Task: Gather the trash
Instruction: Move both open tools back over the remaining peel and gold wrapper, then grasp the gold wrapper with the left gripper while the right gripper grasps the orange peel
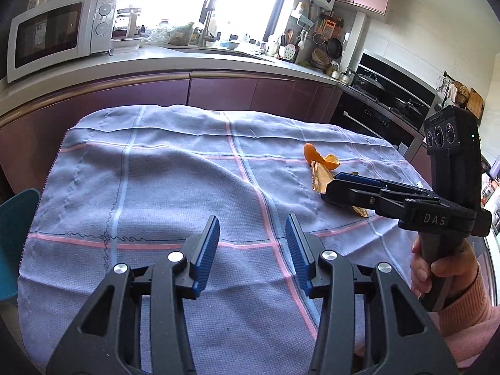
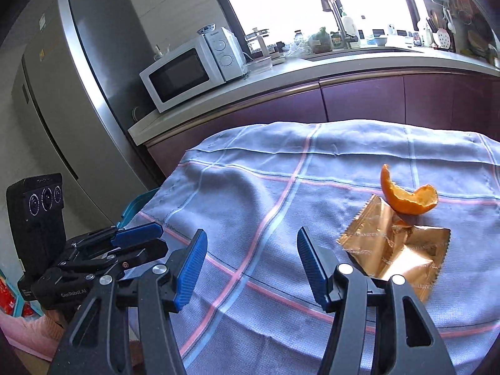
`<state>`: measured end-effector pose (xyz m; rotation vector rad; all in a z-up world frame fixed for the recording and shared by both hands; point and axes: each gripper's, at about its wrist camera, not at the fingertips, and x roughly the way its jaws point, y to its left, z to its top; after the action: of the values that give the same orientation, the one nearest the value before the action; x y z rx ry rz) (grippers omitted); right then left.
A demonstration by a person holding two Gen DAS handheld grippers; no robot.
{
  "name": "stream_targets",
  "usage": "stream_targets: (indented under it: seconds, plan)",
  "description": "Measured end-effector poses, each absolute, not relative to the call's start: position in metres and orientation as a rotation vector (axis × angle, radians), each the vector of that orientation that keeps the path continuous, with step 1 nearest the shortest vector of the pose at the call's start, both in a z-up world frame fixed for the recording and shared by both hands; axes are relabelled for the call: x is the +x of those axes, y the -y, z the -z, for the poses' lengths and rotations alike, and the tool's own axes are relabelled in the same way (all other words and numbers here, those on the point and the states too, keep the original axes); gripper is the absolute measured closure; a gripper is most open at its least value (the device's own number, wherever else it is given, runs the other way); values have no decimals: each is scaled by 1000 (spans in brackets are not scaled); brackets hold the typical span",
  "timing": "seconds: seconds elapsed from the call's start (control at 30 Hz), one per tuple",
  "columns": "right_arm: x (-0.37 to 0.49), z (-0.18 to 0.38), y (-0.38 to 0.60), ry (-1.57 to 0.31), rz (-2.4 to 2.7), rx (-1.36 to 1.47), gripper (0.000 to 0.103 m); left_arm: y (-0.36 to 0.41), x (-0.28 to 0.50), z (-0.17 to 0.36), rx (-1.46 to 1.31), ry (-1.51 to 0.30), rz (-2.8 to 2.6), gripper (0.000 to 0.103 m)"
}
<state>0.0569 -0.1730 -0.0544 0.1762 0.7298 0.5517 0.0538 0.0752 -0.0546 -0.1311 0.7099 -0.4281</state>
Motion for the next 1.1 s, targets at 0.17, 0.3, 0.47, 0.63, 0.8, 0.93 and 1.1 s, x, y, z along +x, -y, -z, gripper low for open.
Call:
stream_targets:
  seconds: [0.17, 0.3, 0.47, 0.63, 0.8, 0.93, 1.1]
  plan:
    - [58, 56, 210, -720, -460, 217, 46, -54, 64, 56, -111, -728, 478, 59]
    - [62, 60, 238, -717, -390, 244, 45, -33, 75, 60, -101, -750, 529, 59]
    - [71, 68, 270, -725, -321, 289, 46, -6, 97, 67, -112, -795, 578, 59]
    - [83, 79, 288, -751, -309, 332, 45, 21, 123, 78, -129, -862, 602, 59]
    - [90, 88, 294, -773, -325, 361, 46, 45, 147, 91, -140, -924, 605, 58]
    - [95, 93, 295, -784, -340, 375, 46, 62, 162, 97, -148, -960, 611, 57]
    - [99, 97, 295, -795, -358, 387, 47, 75, 180, 107, -162, -1012, 602, 57]
